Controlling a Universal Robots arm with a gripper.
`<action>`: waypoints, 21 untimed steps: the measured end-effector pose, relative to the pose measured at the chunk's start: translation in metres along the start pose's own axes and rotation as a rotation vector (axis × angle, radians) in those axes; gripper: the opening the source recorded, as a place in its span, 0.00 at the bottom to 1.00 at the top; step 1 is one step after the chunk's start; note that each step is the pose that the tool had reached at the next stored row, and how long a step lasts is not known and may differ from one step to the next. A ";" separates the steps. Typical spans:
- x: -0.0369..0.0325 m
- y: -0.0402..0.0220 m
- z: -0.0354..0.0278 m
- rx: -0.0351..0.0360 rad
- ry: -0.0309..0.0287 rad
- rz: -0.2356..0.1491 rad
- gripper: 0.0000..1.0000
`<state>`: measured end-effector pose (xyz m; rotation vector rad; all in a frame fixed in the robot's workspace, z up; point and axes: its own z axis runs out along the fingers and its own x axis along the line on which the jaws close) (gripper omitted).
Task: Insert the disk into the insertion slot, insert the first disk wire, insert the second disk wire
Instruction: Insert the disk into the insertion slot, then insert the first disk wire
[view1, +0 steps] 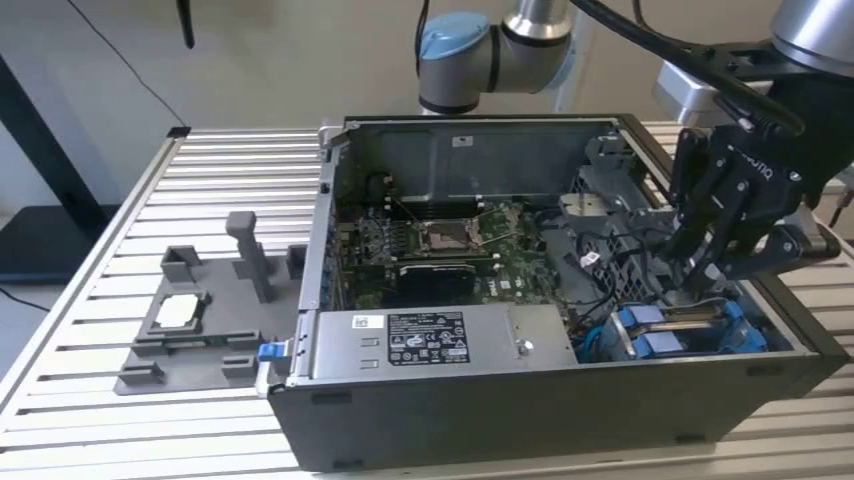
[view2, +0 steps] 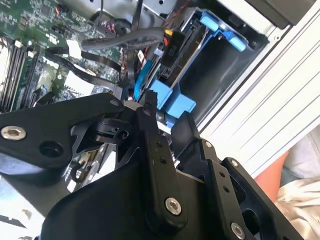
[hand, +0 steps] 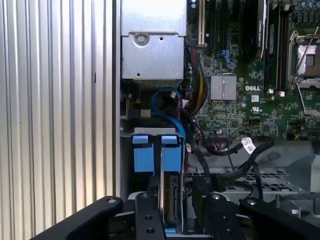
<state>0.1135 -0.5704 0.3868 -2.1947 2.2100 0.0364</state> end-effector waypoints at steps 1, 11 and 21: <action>0.0000 0.0000 0.0000 0.0118 -0.0081 0.000 0.40; -0.0011 -0.0096 0.0001 0.0375 -0.0246 -0.005 0.40; -0.0031 -0.0217 -0.0063 0.0374 -0.0305 -0.005 0.40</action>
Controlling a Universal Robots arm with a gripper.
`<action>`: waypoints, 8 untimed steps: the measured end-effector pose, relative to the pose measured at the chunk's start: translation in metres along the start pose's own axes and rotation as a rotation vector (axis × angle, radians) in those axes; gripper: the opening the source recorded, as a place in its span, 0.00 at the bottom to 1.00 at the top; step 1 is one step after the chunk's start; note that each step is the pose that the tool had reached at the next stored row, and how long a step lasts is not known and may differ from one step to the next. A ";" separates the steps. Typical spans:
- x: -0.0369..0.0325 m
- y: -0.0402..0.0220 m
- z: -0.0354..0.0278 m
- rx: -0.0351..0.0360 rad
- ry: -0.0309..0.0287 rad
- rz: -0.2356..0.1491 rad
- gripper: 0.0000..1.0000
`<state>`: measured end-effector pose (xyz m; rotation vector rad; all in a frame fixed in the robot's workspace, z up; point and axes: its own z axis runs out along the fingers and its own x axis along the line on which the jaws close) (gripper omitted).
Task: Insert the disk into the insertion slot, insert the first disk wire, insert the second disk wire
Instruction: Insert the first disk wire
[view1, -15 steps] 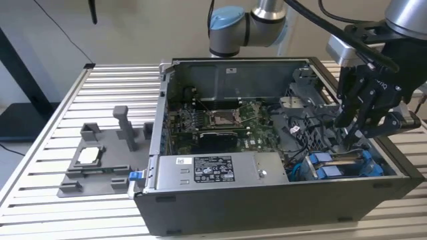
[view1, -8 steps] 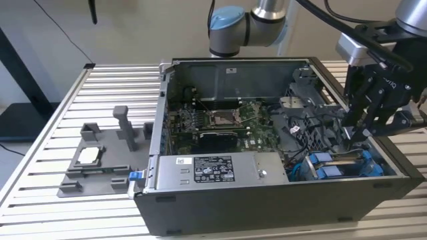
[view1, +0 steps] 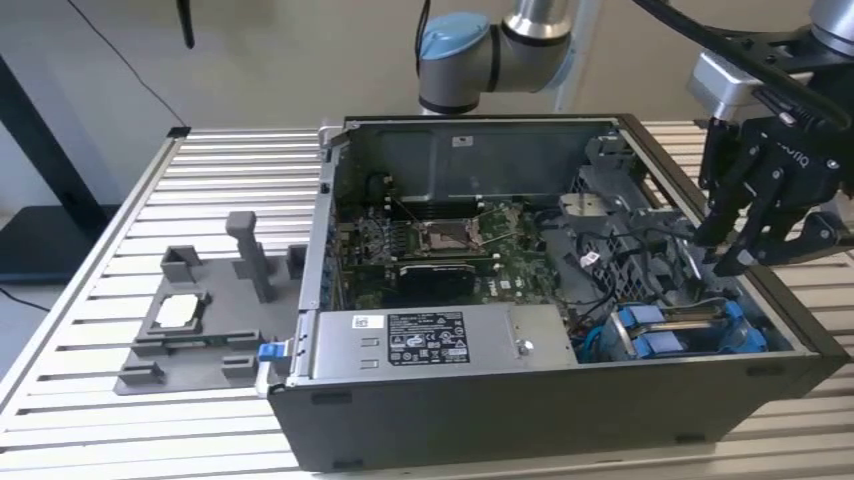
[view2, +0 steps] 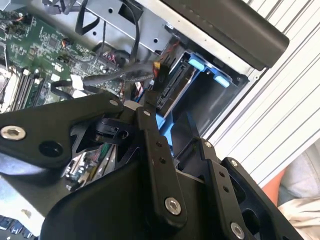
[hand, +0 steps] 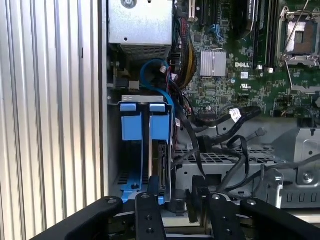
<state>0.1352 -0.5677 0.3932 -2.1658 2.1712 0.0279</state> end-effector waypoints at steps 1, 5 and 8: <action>-0.0002 -0.0003 -0.0009 0.0000 -0.0003 0.000 0.40; -0.0049 -0.0022 -0.0007 0.0002 -0.0003 0.000 0.40; -0.0072 -0.0054 0.0001 0.0015 -0.0004 -0.001 0.40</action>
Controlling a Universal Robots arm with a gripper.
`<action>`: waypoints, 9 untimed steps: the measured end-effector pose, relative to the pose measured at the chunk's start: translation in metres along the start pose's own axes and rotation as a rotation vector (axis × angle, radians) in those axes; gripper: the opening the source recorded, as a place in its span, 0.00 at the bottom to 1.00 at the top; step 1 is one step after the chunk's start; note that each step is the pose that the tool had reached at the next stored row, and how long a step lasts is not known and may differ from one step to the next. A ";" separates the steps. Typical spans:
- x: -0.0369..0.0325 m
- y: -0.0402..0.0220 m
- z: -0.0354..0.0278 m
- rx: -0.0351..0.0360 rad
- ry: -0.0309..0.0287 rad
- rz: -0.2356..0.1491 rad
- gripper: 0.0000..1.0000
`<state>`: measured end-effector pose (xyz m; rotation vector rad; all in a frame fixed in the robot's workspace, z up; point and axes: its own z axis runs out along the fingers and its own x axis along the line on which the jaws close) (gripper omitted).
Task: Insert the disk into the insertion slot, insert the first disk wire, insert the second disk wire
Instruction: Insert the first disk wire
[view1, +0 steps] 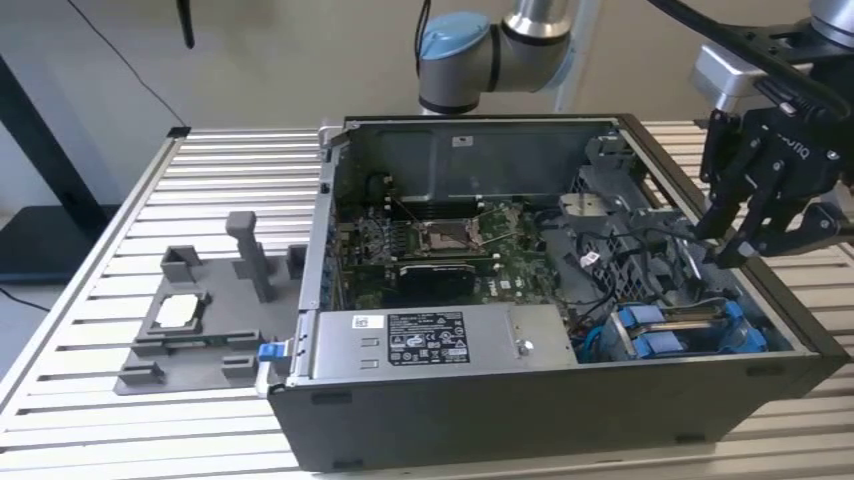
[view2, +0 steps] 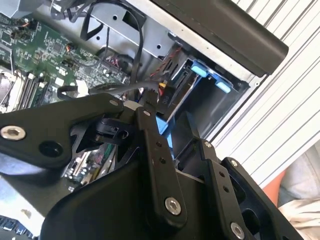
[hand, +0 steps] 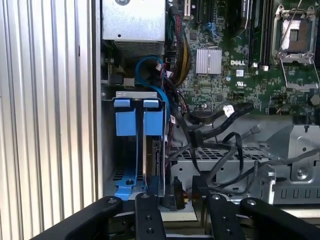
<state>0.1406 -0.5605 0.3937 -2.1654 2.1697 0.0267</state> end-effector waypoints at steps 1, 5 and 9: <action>-0.0001 -0.0007 0.0004 0.0015 0.0000 -0.001 0.40; -0.0002 -0.0022 0.0021 0.0107 -0.0001 -0.006 0.40; -0.0001 -0.0030 0.0040 0.0201 -0.0003 -0.011 0.40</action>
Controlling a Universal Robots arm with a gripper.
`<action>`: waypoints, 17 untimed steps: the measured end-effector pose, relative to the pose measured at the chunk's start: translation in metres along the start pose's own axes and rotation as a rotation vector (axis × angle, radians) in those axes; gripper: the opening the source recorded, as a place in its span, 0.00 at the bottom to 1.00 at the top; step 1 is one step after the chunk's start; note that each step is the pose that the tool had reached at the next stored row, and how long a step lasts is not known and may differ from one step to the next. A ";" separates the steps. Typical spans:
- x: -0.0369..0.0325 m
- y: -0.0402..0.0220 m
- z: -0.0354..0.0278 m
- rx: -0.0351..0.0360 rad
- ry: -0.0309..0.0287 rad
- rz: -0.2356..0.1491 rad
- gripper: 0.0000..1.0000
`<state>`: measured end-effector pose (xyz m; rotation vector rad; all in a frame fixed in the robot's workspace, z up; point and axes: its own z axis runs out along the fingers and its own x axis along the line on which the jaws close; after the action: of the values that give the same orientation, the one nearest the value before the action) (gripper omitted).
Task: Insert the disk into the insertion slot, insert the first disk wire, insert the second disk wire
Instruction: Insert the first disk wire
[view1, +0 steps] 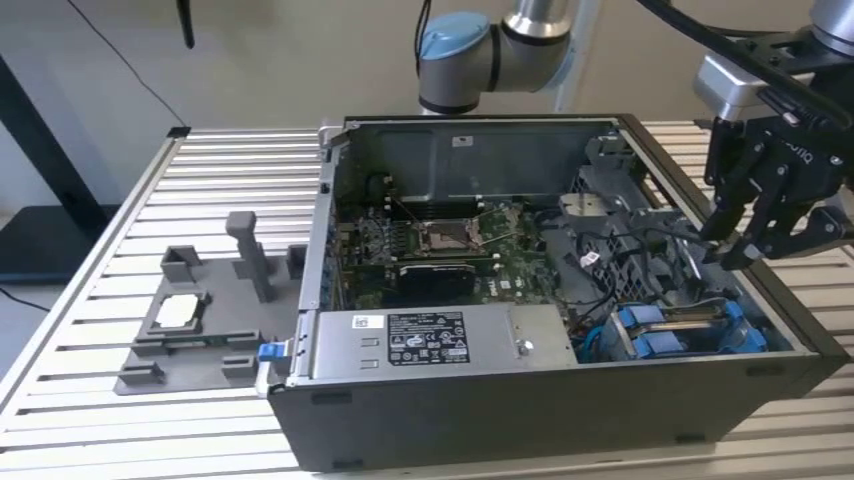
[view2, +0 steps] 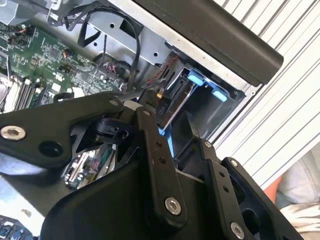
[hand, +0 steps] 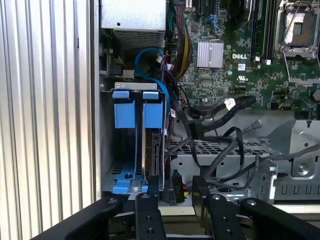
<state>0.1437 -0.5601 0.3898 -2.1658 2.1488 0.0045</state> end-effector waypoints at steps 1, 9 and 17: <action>0.0000 0.0000 0.0004 0.0019 0.0000 0.000 0.40; 0.0000 0.0004 0.0015 0.0049 -0.0002 0.000 0.40; -0.0004 0.0006 0.0024 0.0039 -0.0001 0.000 0.40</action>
<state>0.1433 -0.5596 0.3875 -2.1639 2.1468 0.0004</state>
